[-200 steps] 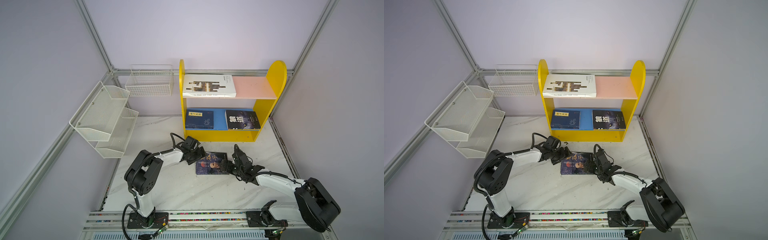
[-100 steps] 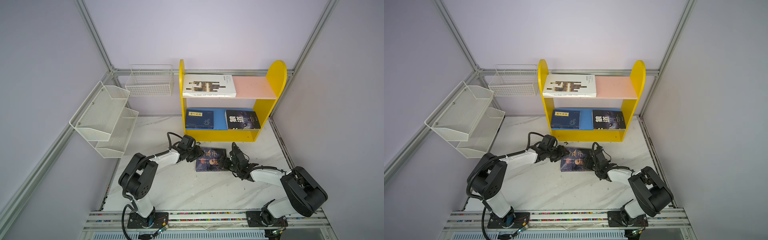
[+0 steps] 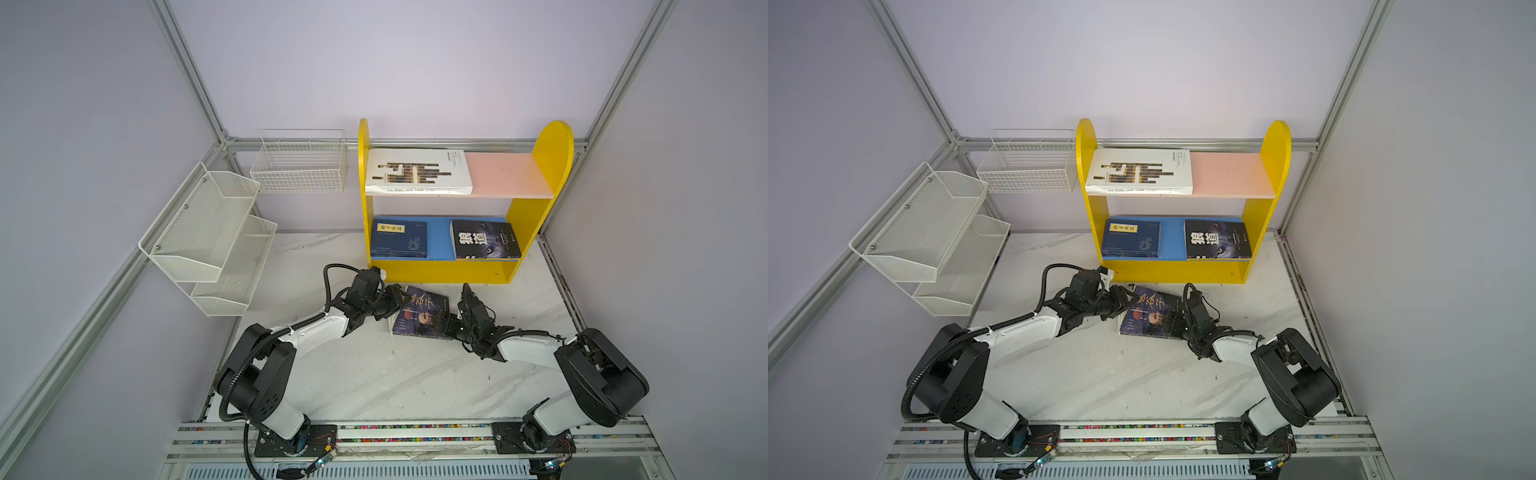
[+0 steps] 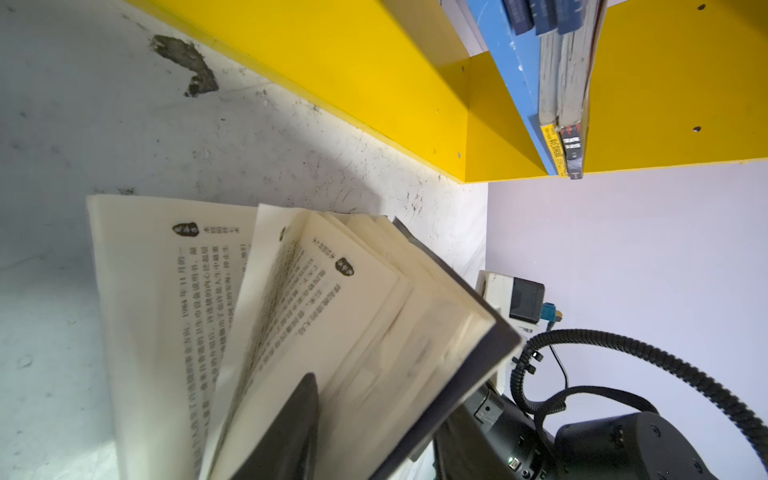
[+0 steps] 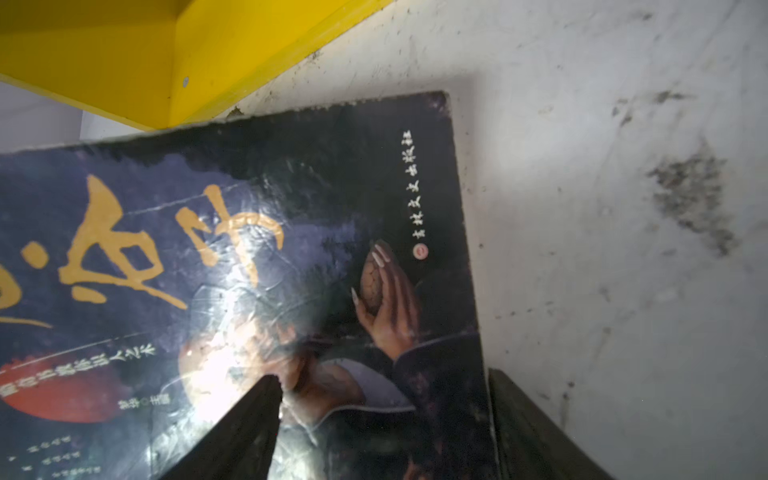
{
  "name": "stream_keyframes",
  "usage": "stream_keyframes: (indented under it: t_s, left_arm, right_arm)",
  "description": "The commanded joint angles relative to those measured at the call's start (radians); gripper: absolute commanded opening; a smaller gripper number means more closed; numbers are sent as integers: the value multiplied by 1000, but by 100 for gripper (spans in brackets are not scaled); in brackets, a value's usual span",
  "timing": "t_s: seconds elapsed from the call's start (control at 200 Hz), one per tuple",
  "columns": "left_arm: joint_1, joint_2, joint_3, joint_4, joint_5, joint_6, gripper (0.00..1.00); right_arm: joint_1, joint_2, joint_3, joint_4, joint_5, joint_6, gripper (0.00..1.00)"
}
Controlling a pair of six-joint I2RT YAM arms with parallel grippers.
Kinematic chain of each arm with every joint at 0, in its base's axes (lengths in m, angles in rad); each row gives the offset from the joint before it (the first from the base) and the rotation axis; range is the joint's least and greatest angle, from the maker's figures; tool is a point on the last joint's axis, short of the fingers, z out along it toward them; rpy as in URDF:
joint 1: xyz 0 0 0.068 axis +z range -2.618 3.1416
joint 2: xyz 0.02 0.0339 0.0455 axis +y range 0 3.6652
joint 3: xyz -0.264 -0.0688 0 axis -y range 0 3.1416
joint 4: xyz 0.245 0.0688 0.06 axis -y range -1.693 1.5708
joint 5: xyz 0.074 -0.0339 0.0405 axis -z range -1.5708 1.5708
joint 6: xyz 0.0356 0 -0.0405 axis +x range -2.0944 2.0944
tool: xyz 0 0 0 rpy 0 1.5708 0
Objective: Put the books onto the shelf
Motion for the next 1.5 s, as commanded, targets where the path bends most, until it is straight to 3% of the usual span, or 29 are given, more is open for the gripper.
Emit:
stream_keyframes:
  t_s: [0.0, 0.19, 0.365, 0.485, 0.69, 0.955, 1.105, 1.335, 1.495]
  left_arm:
    - [-31, 7, -16, -16, 43, 40, 46]
    - [-39, 20, -6, -76, -10, 112, 50]
    - [-41, 14, 5, -79, -24, 140, 33]
    - [-41, 12, 22, -92, -28, 147, 10]
    - [-41, -16, 58, -153, -7, 124, 0]
    - [-40, -143, 100, -289, 27, 13, 0]
    - [-38, -204, 128, -288, 37, -80, 0]
    - [-38, -264, 202, -294, -64, -122, 0]
    - [-38, -274, 255, -261, -120, -142, 0]
  right_arm:
    - [10, 53, -15, -90, -85, 22, 80]
    - [11, 51, -20, -82, -87, 31, 80]
    - [10, 51, -20, -79, -93, 34, 80]
    - [10, 46, -9, -73, -118, 36, 80]
    - [-4, -63, 7, -91, -129, 102, 86]
    - [-89, -413, -61, -93, -186, 303, 97]
    - [-90, -613, -95, -149, -207, 427, 97]
    - [-87, -835, -32, -486, -199, 444, 97]
    - [-88, -923, -60, -498, -269, 539, 94]
